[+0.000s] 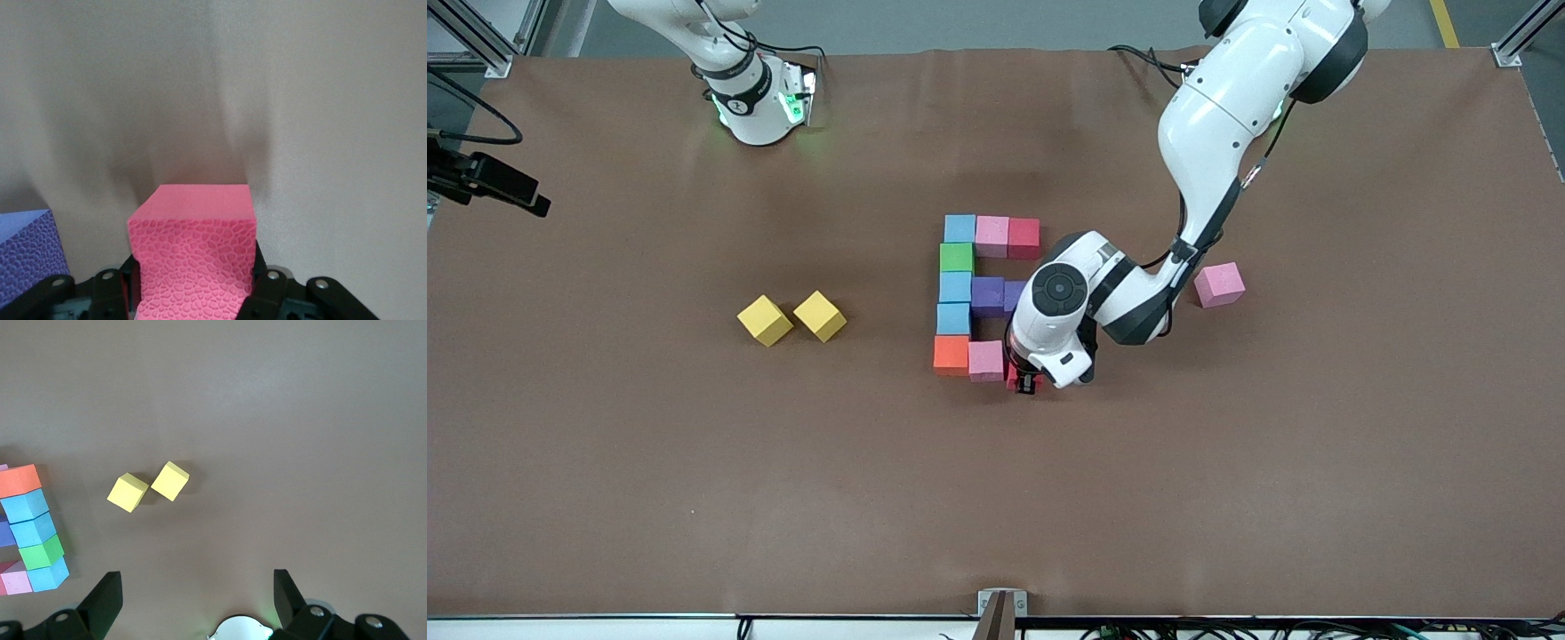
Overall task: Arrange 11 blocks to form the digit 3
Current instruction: 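Lower the red cube beside the pink cube and open the left gripper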
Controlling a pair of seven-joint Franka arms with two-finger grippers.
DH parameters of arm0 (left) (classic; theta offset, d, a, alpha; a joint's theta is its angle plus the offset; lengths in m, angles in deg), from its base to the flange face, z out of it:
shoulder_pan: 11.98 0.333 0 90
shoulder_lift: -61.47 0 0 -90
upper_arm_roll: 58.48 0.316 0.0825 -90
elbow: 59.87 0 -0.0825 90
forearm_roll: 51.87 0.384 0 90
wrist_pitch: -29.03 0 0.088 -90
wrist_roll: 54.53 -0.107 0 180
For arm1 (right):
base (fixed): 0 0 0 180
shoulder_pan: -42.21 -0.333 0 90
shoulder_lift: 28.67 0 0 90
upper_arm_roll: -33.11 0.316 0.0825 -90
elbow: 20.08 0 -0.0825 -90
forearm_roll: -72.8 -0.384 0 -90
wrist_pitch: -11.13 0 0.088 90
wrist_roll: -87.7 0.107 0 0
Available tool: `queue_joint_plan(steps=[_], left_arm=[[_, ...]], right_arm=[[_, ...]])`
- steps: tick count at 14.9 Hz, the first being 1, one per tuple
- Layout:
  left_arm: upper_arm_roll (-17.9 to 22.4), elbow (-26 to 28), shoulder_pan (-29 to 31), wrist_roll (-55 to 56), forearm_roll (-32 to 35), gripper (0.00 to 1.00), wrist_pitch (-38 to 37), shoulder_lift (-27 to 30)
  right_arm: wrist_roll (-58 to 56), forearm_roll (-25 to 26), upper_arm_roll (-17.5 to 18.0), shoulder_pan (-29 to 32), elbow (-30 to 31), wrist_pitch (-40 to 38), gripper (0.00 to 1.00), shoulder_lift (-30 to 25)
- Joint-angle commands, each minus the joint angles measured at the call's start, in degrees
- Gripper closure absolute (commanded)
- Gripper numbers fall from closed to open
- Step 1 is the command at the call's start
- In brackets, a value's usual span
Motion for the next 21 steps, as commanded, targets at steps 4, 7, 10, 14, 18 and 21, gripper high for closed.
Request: queue_joint_plan(steps=[4, 7, 10, 14, 18, 21], left_arm=[[0.21, -2.35, -0.9, 3.31, -0.47, 0.77, 0.72, -2.56], [0.21, -2.35, -1.52, 3.31, -1.0, 0.77, 0.54, -2.56], [0.3, -2.35, -1.69, 3.4, -1.0, 0.77, 0.54, -2.47], [0.3, -2.08, -1.69, 3.31, -0.66, 0.06, 0.46, -2.12], [0.65, -1.82, -0.73, 2.7, 0.05, 0.0, -0.07, 0.16], [0.56, -1.73, -0.37, 2.52, 0.05, 0.0, -4.63, 3.67]], right_arm=[[-0.03, 0.28, 0.4, 0.58, 0.94, 0.51, 0.0, -0.74], [-0.03, 0.28, 0.49, 0.4, 1.03, 0.51, 0.0, -0.74], [-0.03, 0.19, 0.49, 0.4, 1.21, 0.43, 0.0, -0.74], [-0.03, 0.28, 0.49, 0.4, 1.21, 0.43, 0.0, -0.74], [-0.03, 0.28, 0.49, 0.4, 1.21, 0.43, 0.0, -0.74], [-0.03, 0.28, 0.49, 0.49, 1.21, 0.51, 0.0, -0.74]])
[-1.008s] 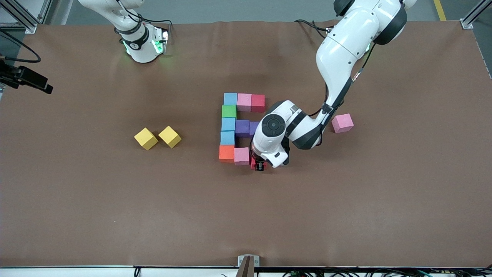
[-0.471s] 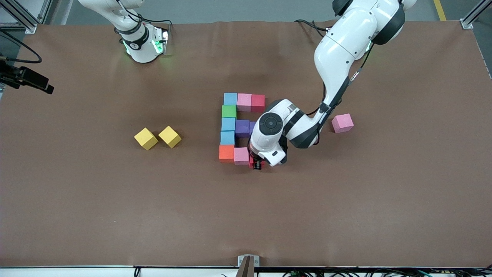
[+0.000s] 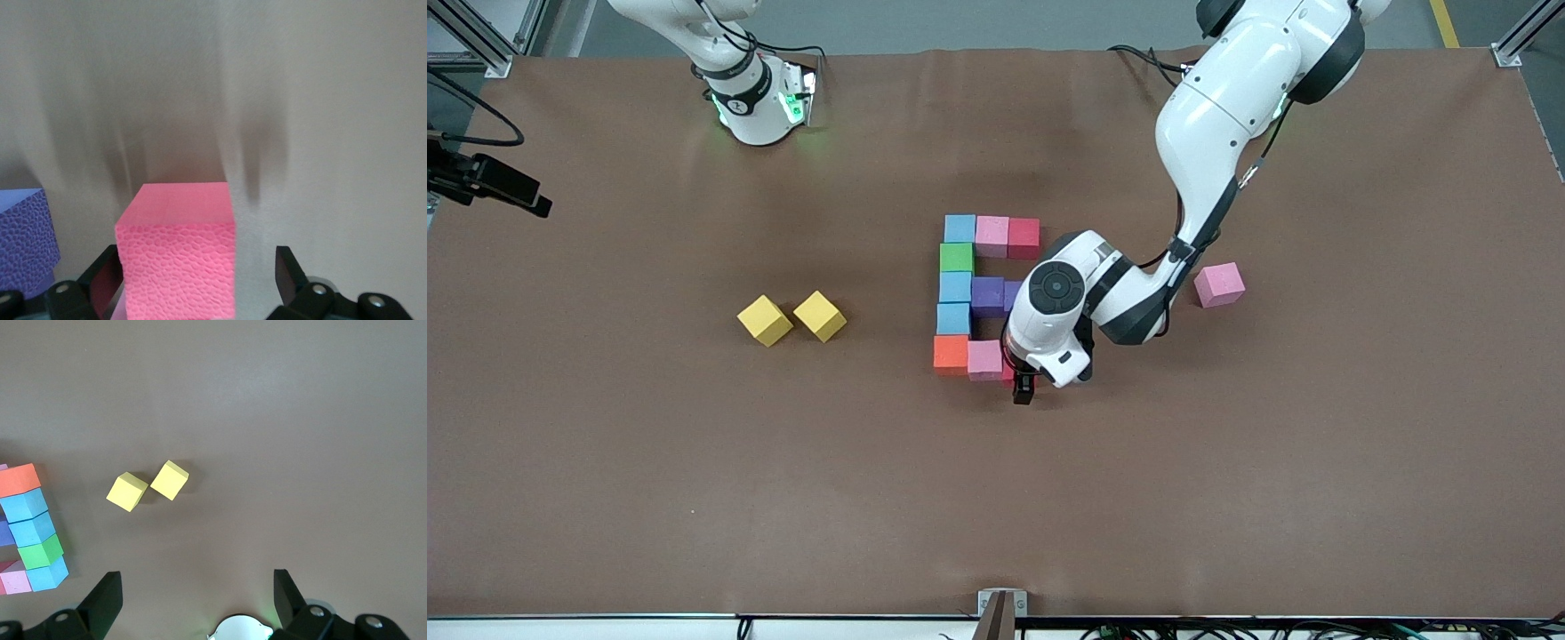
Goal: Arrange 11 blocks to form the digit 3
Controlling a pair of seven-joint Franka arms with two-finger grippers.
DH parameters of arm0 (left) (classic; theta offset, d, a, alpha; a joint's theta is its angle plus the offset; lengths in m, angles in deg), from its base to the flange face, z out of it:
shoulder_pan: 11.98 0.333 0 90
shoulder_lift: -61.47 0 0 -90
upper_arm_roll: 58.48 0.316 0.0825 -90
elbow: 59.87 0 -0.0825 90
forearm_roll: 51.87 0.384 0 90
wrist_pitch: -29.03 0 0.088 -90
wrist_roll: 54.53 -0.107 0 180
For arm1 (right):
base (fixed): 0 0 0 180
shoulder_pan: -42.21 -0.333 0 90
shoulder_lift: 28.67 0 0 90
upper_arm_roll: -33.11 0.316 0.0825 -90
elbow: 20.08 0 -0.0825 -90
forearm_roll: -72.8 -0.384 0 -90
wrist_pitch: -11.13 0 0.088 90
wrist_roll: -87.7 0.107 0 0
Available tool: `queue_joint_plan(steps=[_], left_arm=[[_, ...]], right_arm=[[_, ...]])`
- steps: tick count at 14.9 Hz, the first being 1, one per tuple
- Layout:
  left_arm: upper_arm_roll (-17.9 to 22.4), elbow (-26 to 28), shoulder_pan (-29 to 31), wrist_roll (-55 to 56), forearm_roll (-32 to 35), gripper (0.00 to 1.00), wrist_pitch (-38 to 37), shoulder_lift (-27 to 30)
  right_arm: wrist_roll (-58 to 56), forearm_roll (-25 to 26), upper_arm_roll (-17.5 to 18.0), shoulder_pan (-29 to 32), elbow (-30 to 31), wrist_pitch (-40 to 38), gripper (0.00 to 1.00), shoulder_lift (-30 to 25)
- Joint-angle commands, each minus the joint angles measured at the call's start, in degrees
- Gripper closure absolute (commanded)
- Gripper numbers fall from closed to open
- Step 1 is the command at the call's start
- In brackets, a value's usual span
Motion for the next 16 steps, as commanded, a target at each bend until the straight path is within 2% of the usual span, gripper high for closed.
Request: queue_joint_plan(steps=[1, 5, 7, 10, 16], left_arm=[[0.17, 0.42, 0.05, -0.51, 0.17, 0.0, -5.12, 4.61], [-0.19, 4.98, 0.84, -6.12, -1.06, 0.0, -12.5, 13.3], [-0.28, 8.93, 2.94, -13.56, -3.08, 0.0, -13.49, 18.48], [-0.36, 17.1, 7.94, -34.71, -3.87, 0.0, -13.58, 26.57], [-0.36, 30.12, 18.05, -87.53, -5.28, 0.0, -13.49, 38.18]], right_arm=[[-0.02, 0.27, 0.51, 0.48, 0.9, 0.46, 0.0, -0.74], [-0.02, 0.19, 0.51, 0.39, 0.9, 0.55, 0.0, -0.74], [-0.02, 0.1, 0.51, 0.21, 1.16, 0.46, 0.0, -0.74], [0.07, -0.08, 0.51, 0.04, 1.43, 0.37, 0.0, -0.74], [0.07, -0.08, 0.42, -0.05, 1.52, 0.98, 0.0, -0.74]])
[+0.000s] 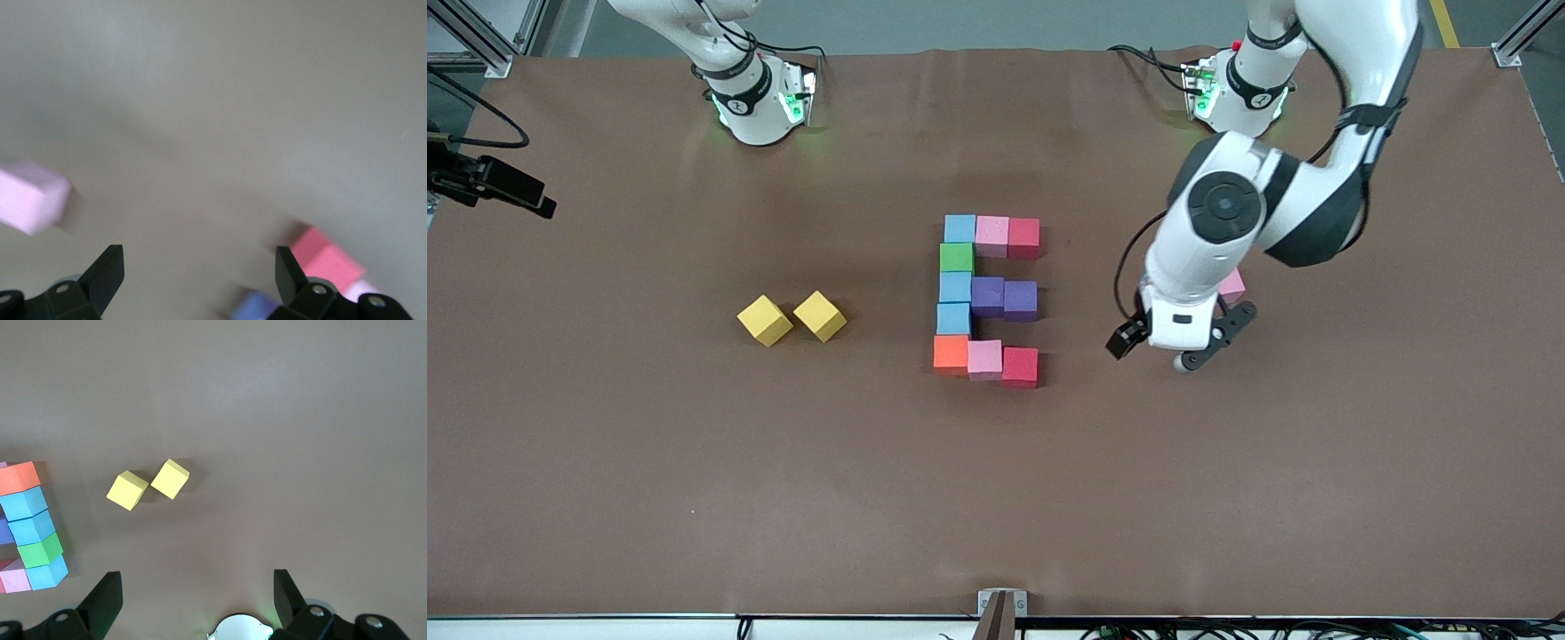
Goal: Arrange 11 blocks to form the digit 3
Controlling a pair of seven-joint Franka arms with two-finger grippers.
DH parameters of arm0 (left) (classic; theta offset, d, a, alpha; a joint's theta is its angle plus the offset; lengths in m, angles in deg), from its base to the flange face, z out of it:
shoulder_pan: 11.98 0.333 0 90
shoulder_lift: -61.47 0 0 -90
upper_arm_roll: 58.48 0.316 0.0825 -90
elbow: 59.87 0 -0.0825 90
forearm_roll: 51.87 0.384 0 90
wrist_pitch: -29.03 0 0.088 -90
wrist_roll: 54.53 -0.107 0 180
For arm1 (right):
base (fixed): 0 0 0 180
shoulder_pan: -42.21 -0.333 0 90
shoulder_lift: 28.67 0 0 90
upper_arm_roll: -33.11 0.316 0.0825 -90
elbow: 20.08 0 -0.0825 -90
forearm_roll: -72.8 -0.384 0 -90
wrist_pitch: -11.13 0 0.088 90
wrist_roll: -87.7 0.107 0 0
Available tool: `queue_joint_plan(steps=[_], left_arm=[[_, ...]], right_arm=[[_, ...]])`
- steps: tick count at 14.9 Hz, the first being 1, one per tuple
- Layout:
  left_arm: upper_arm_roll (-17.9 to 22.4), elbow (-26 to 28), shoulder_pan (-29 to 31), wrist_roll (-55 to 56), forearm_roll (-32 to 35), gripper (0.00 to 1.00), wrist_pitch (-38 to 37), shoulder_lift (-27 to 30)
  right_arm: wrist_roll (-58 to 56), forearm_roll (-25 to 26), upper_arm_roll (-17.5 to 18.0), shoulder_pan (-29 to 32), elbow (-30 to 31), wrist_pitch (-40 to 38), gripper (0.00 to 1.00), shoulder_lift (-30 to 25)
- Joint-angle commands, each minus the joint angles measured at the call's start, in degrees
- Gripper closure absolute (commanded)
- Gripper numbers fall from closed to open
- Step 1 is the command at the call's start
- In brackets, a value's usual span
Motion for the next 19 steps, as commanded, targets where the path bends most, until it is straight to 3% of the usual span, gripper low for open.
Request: queue_joint_plan(steps=[1, 5, 9, 12, 14, 19], left_arm=[[-0.08, 7.33, 4.71, -26.08, -1.69, 0.0, 0.7, 6.67], [-0.08, 7.87, 12.0, -38.86, -1.69, 0.0, 0.36, 9.05], [-0.16, 3.57, 18.68, -51.61, -1.86, 0.0, -8.33, 12.12], [-0.08, 1.89, 23.6, -58.81, -6.59, 0.0, -10.98, 15.46], [0.36, 1.45, 24.67, -60.5, -7.31, 0.0, -12.38, 17.92], [0.54, -4.69, 27.92, -65.52, -7.4, 0.0, -15.91, 17.93]], right_arm=[[0.07, -0.06, 0.23, 0.03, 1.17, 0.97, 0.0, -0.8], [0.07, 0.02, 0.05, 0.47, 0.47, 1.85, 0.0, -0.71], [0.16, 0.11, 0.31, 0.38, 0.73, 1.58, 0.0, -0.8], [-0.1, 0.46, 0.23, 0.38, 1.08, 1.67, 0.0, -0.89], [-0.19, 0.55, 0.23, 0.38, 1.25, 1.67, 0.0, -0.98], [-0.89, 0.73, 0.23, 0.47, 1.52, 1.67, 0.0, -1.24]])
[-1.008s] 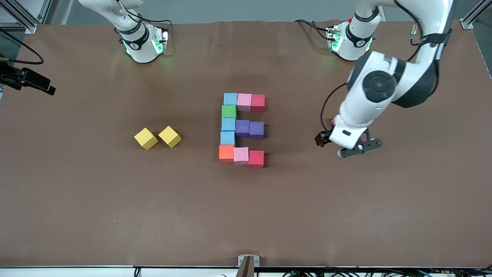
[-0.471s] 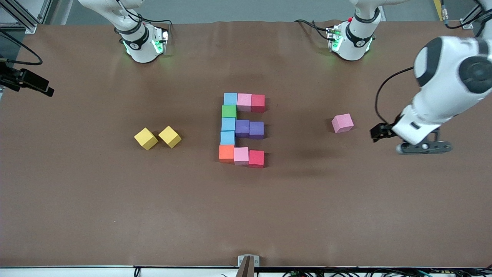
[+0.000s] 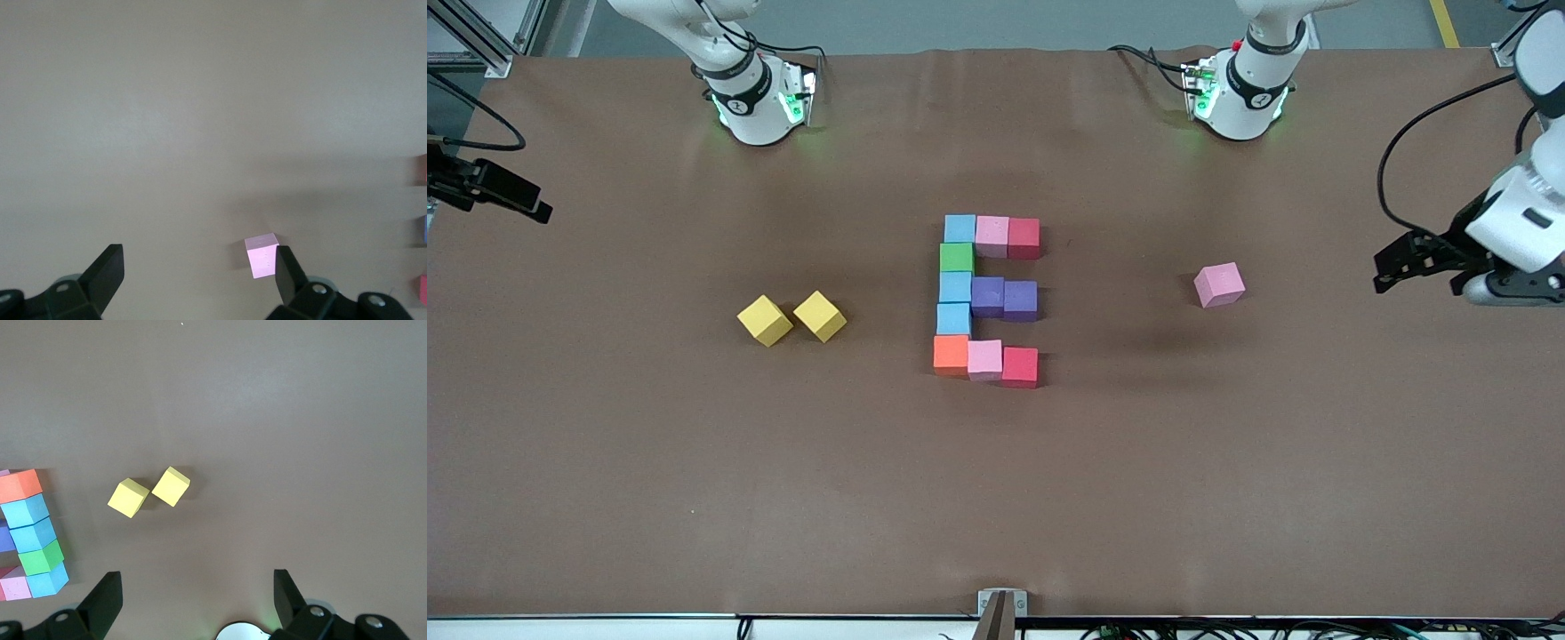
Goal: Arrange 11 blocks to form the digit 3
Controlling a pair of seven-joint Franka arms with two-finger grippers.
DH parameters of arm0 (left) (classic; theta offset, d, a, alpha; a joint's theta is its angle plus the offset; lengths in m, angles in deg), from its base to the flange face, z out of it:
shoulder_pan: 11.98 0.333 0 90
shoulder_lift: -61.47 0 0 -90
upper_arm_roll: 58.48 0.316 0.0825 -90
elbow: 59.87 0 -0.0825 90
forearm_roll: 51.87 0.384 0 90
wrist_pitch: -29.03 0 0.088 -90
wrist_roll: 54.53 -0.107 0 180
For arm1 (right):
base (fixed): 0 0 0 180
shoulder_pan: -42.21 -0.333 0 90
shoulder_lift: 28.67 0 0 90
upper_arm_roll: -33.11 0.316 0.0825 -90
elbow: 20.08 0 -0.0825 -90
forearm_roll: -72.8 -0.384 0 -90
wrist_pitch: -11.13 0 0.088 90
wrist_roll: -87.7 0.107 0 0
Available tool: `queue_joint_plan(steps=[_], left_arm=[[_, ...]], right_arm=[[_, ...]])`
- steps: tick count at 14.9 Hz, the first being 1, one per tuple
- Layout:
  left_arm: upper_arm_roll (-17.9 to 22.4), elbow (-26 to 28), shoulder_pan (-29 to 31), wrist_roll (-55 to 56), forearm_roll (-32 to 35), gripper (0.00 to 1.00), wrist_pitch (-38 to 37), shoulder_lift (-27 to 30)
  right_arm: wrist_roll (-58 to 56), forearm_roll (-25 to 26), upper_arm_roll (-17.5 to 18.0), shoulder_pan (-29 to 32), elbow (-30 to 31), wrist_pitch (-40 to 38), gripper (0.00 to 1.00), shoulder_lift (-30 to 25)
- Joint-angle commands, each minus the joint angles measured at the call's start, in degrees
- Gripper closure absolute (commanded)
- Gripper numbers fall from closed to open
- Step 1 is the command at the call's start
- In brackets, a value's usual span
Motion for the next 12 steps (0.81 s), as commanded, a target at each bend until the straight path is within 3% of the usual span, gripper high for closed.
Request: queue_joint_plan(steps=[1, 2, 6, 12], left_arm=[[-0.04, -3.4, 1.1, -2.11, -1.54, 0.0, -1.78, -0.47], [0.57, -3.58, 0.58, -2.11, -1.72, 0.0, -1.78, -0.47], [13.56, -4.11, -11.27, -2.2, -1.9, 0.0, -1.78, -0.29], [16.83, -4.28, -14.81, -1.85, -1.9, 0.0, -1.78, -0.2]], right_arm=[[-0.76, 0.68, 0.26, 0.43, 1.4, 0.36, 0.0, -1.33], [-0.76, 0.68, 0.18, 0.43, 1.4, 0.36, 0.0, -1.59], [-4.79, 0.68, -0.26, 0.52, 1.05, -0.25, 0.0, -1.77], [-7.78, 1.73, -0.26, 0.61, 0.7, -1.57, 0.0, -1.77]])
